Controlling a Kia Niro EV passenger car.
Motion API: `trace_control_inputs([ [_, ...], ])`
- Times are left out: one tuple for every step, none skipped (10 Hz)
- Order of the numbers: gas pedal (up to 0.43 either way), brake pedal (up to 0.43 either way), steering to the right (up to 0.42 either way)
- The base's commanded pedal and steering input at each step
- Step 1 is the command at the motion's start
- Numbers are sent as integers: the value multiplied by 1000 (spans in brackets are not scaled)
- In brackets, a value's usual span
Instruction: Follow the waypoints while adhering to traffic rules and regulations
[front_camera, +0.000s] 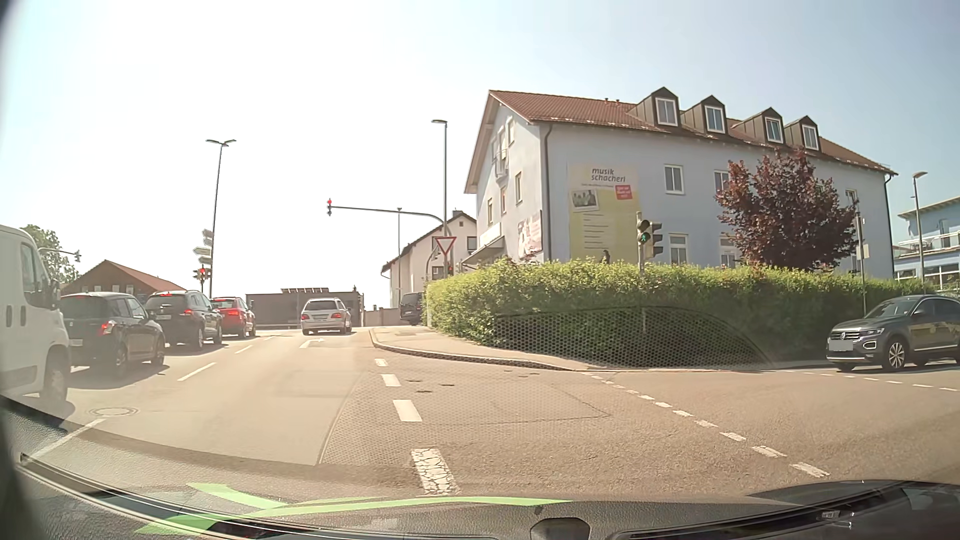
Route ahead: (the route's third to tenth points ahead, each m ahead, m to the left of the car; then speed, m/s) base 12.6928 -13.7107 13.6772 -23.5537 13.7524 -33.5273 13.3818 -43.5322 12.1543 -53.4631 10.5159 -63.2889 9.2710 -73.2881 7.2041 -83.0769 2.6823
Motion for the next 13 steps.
trace_control_inputs([
  [0,0,325],
  [0,0,335],
  [0,0,347],
  [0,0,363],
  [0,0,377],
  [0,0,398],
  [0,0,414],
  [20,0,423],
  [28,0,431],
  [59,0,438],
  [59,0,444],
  [79,0,448],
  [98,0,455],
])
